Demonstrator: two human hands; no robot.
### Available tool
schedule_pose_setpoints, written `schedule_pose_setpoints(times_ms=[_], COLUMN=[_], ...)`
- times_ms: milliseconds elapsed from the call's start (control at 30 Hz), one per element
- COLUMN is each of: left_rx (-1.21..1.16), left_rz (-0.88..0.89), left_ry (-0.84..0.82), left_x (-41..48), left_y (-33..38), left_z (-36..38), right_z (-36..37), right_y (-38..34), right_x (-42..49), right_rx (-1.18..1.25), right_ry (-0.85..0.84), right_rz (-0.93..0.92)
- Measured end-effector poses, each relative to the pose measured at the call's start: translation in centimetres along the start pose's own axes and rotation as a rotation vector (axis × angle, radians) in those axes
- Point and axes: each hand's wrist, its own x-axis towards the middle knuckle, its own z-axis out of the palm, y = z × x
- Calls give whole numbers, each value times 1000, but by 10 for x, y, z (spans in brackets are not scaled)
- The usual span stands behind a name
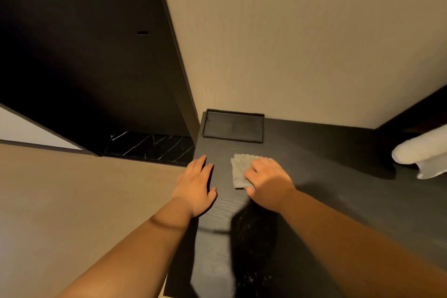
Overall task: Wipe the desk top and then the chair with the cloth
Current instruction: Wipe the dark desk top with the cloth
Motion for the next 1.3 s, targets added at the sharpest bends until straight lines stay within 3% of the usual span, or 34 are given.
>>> schedule_pose_setpoints(times_ms=[200, 567, 733, 967, 1167, 1300], left_rx=[0, -23, -52, -184, -229, -243], left_rz=[7, -70, -134, -171, -181, -189], left_ry=[33, 133, 149, 194, 219, 209], left_x=[-8, -14, -18, -24, -23, -23], left_y=[-5, -3, -3, -6, -6, -5], left_z=[17, 38, 40, 48, 50, 45], right_z=[25, 47, 40, 41, 42, 31], right_y=[-14, 2, 24, -28, -55, -33], right_x=[-7, 15, 23, 44, 79, 66], right_rx=[87, 2, 34, -7, 5, -43], right_ry=[161, 65, 65, 85, -5, -37], right_rz=[45, 77, 193, 405, 113, 37])
